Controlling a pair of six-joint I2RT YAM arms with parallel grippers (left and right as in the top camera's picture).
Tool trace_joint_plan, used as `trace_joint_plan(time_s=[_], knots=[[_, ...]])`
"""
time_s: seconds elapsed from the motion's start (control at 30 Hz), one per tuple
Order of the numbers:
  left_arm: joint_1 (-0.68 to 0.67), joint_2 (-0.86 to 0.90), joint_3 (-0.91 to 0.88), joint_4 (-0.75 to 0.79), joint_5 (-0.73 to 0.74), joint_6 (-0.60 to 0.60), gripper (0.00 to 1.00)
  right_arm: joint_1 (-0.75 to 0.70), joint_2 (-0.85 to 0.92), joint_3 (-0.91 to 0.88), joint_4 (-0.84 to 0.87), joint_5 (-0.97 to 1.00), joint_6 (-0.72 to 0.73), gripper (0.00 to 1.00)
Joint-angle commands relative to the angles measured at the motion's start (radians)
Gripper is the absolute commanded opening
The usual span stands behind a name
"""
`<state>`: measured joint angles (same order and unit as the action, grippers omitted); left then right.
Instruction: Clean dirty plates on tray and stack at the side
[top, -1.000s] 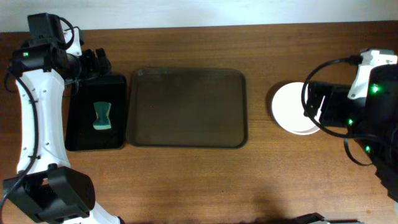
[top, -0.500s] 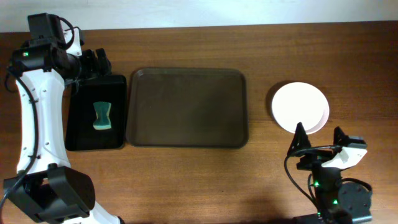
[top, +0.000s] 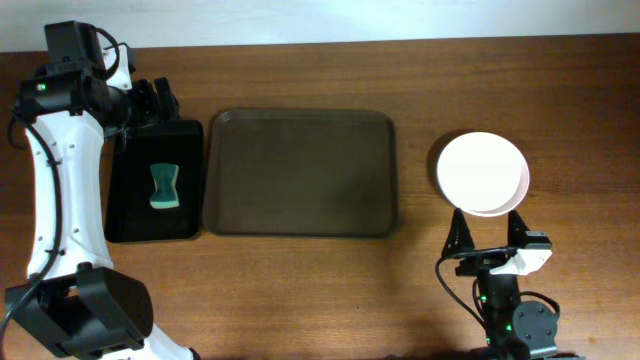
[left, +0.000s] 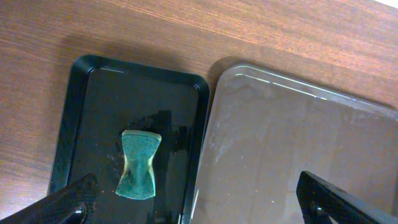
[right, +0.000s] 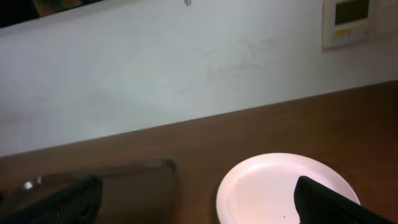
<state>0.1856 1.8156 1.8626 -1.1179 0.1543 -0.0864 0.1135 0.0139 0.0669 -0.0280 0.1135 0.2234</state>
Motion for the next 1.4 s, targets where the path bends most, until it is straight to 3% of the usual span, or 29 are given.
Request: trace_joint_plan(time_s=[0.0,0.77,0.83,0.93,1.03,1.2,1.37], knots=[[0.003,0.002,0.0,-0.001,0.01,0.005,0.99,-0.003,-0.011,-0.028,0.005,-0.009,-0.03,0.98],[0.003,-0.002,0.0,-0.001,-0.02,0.006,0.99,-0.002,-0.011,-0.061,-0.045,-0.024,-0.036,0.98],[0.002,-0.042,0.0,0.0,-0.124,0.006,0.99,-0.002,-0.011,-0.061,-0.045,-0.024,-0.036,0.98],[0.0,-0.233,-0.053,0.027,-0.13,0.016,0.99,-0.002,-0.011,-0.061,-0.045,-0.024,-0.036,0.98],[-0.002,-0.477,-0.252,0.201,-0.127,0.058,0.99,-0.002,-0.011,-0.061,-0.045,-0.024,-0.036,0.98],[-0.002,-1.025,-0.842,0.517,-0.133,0.058,0.99,-0.002,-0.011,-0.061,-0.045,-0.024,-0.036,0.98],[-0.028,-1.423,-1.373,0.859,-0.129,0.058,0.99,-0.002,-0.011,-0.061,-0.045,-0.024,-0.036,0.98]])
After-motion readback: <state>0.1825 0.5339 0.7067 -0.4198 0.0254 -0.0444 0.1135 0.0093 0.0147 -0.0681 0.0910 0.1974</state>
